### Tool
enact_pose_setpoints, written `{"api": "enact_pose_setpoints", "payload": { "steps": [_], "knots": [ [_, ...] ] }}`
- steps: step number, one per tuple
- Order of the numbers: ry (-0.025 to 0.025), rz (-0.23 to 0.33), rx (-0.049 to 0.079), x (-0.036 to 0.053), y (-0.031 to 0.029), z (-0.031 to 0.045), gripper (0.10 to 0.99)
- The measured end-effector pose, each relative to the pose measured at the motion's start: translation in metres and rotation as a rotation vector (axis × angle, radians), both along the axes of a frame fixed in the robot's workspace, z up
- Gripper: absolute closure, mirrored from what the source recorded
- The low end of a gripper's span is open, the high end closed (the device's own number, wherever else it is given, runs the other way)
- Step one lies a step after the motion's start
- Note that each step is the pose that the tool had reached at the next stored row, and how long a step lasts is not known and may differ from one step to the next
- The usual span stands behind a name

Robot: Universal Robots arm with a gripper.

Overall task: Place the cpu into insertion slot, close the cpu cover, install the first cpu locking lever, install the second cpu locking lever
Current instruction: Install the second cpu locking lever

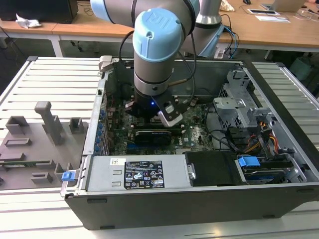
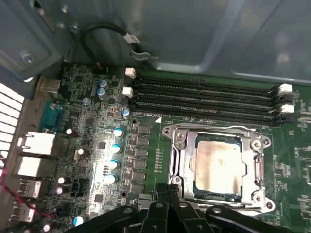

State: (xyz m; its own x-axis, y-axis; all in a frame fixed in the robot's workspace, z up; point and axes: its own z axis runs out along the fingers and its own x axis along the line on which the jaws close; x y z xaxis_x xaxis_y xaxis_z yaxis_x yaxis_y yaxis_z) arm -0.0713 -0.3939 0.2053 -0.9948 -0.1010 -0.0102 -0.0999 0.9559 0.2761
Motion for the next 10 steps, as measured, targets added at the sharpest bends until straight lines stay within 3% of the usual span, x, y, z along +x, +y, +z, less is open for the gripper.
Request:
{"api": "enact_pose_setpoints", "payload": {
  "steps": [10],
  "knots": [
    [-0.0001, 0.000, 0.000, 0.0000, 0.0001, 0.0097, 0.976]
  ]
}}
